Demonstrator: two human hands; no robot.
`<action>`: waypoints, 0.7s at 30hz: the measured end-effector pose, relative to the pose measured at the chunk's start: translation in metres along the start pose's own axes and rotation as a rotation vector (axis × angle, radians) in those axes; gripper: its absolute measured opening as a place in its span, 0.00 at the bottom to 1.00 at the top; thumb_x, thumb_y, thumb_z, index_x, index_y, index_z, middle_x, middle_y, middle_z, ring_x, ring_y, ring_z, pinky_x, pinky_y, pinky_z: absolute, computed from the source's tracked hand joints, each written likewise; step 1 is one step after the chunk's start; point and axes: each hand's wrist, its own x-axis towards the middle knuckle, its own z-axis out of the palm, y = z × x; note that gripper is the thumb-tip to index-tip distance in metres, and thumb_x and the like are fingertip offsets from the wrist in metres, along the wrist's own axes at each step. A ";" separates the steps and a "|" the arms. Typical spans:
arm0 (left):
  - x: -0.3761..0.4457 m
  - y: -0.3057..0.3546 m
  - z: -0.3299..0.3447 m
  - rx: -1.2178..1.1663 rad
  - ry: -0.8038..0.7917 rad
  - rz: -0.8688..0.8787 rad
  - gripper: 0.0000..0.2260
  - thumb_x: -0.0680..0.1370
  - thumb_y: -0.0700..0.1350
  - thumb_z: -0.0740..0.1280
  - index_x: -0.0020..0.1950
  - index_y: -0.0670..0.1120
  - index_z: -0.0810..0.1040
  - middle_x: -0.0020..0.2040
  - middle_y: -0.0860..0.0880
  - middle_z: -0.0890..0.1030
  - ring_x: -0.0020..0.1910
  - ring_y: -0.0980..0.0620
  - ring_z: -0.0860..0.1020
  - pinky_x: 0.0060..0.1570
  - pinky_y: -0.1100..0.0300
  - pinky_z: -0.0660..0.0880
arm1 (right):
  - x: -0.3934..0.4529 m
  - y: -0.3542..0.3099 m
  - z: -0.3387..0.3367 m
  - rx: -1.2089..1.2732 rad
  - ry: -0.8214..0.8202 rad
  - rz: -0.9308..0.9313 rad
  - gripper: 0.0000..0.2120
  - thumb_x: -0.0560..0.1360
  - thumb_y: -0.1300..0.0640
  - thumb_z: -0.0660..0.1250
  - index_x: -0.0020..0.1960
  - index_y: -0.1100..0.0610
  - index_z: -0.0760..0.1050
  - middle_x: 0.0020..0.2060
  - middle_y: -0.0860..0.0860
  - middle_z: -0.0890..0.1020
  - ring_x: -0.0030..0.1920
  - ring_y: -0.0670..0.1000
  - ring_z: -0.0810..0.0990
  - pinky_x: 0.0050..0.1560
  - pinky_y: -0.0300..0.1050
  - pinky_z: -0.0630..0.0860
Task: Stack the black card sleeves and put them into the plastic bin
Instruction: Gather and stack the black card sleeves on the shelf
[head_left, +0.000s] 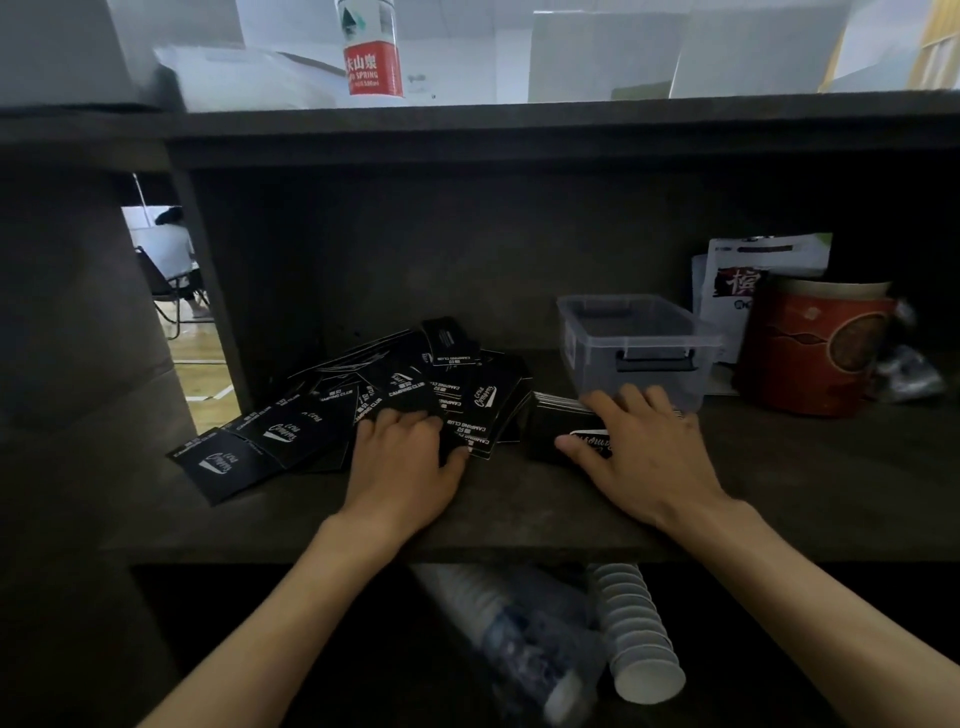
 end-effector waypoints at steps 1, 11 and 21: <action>-0.002 0.001 -0.001 -0.054 0.013 0.009 0.20 0.78 0.58 0.62 0.65 0.49 0.77 0.66 0.49 0.77 0.65 0.47 0.71 0.64 0.51 0.65 | 0.000 0.001 0.000 -0.006 0.006 0.000 0.31 0.74 0.27 0.47 0.69 0.42 0.64 0.59 0.48 0.74 0.62 0.52 0.69 0.57 0.59 0.72; -0.010 -0.004 -0.002 -0.447 0.084 -0.053 0.25 0.73 0.42 0.71 0.69 0.43 0.72 0.72 0.47 0.63 0.70 0.51 0.65 0.64 0.77 0.54 | -0.003 0.000 0.004 -0.023 0.066 0.013 0.31 0.74 0.27 0.47 0.68 0.43 0.68 0.56 0.48 0.75 0.58 0.51 0.71 0.53 0.55 0.73; -0.010 -0.017 -0.006 -0.852 0.063 -0.140 0.24 0.74 0.33 0.69 0.62 0.59 0.74 0.59 0.58 0.77 0.59 0.56 0.77 0.64 0.53 0.73 | -0.006 -0.003 0.002 0.026 0.122 -0.015 0.30 0.74 0.28 0.51 0.64 0.46 0.74 0.51 0.49 0.76 0.54 0.53 0.73 0.48 0.55 0.74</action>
